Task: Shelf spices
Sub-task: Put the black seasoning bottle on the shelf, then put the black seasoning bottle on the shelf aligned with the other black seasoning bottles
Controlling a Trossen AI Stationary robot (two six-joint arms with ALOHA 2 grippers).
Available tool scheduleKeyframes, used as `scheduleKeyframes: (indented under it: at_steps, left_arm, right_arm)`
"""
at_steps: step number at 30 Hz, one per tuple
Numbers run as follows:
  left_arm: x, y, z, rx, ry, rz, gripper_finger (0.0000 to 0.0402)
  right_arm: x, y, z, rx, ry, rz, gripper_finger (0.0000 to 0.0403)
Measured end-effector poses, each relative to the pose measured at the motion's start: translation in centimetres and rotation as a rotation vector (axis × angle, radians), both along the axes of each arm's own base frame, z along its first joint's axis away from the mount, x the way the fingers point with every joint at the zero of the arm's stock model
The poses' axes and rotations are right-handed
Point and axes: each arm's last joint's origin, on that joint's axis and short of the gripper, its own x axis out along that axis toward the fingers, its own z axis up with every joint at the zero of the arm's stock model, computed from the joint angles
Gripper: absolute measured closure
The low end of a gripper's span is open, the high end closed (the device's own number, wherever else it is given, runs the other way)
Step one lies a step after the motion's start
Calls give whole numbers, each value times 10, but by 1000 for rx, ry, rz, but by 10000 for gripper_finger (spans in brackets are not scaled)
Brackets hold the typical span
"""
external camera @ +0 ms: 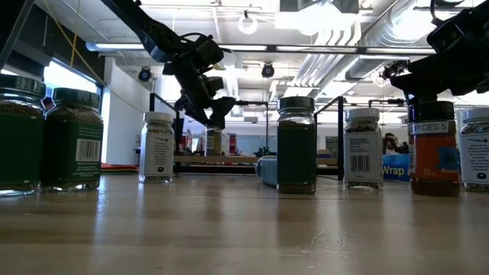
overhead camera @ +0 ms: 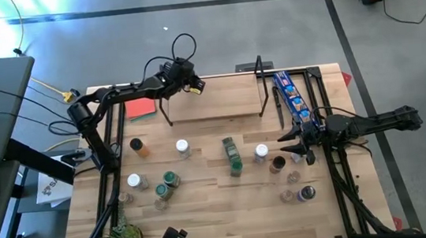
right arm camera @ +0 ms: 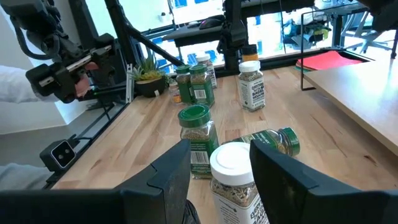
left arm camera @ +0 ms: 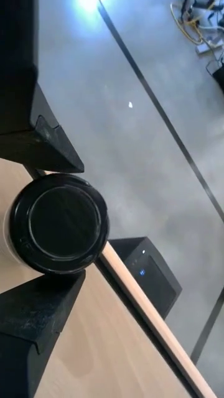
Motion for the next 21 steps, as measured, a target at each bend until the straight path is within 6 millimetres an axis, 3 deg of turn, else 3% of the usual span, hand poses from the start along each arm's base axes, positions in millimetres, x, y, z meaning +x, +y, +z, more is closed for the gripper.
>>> scheduleKeyframes:
  at_steps: [15,21]
  left_arm:
    - [-2,-4,10,24,66,64,143]
    - [-3,-21,35,64,21,34,143]
  right_arm:
    - [0,0,0,0,0,0,243]
    - [0,0,0,0,0,0,243]
